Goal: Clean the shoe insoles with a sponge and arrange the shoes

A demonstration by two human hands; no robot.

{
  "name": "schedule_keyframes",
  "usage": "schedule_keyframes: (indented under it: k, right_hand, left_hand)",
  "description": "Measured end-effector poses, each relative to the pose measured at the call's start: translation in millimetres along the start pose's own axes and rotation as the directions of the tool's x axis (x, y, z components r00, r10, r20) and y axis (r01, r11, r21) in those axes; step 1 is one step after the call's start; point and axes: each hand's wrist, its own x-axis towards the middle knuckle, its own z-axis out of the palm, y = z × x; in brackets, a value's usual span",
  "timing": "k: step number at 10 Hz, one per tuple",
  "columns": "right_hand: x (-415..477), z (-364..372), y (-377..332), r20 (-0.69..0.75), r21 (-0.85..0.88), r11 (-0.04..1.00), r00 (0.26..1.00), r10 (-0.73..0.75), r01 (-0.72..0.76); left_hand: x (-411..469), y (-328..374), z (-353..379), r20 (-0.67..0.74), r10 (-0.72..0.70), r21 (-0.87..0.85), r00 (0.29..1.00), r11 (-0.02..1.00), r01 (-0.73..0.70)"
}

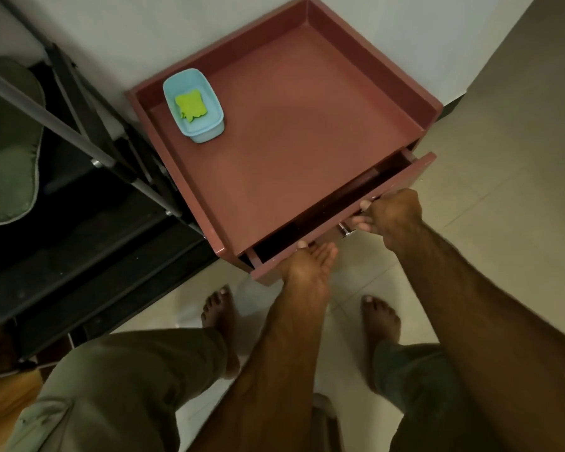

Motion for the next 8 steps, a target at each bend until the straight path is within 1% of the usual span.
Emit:
schedule_keyframes:
  k: [1,2,3,4,5,6,7,8]
  right_hand:
    - [8.0,6.8,6.9,0.008,0.024,0.999,0.999,-0.048,0.048]
    - [12.8,13.6,3.4,0.034,0.059,0.996,0.997,-0.068,0.066]
    - [17.2,17.4,-1.2,0.074,0.08,0.994,0.994,-0.084,0.078]
    - [22.3,22.1,-12.0,0.126,0.114,0.992,0.99,-0.061,0.047]
    - [30.4,31.5,-15.5,0.102,0.068,0.997,0.993,-0.052,0.045]
    - [34.4,33.2,-12.3,0.09,-0.003,0.996,0.992,-0.086,0.086]
    - [29.7,28.6,-20.0,0.167,-0.08,0.99,0.981,-0.103,0.118]
    - [13.4,22.1,-41.8,0.256,-0.212,0.973,0.966,-0.038,0.095]
  left_hand:
    - [1.1,7.2,2.6,-0.011,0.036,-0.021,0.999,0.999,-0.036]
    - [7.9,15.7,4.7,-0.042,0.091,0.013,0.995,0.996,-0.091]
    - [15.0,20.5,8.1,-0.045,0.14,0.011,0.989,0.99,-0.14]
    - [20.3,25.9,14.4,-0.032,0.2,0.047,0.979,0.979,-0.198]
    - [33.3,33.0,12.5,-0.055,0.232,0.065,0.971,0.971,-0.229]
    - [32.1,31.5,12.5,-0.045,0.252,0.115,0.967,0.963,-0.245]
    - [22.8,32.8,13.1,-0.013,0.245,0.187,0.97,0.953,-0.238]
    - [4.4,39.7,9.2,0.065,0.194,0.331,0.979,0.921,-0.204]
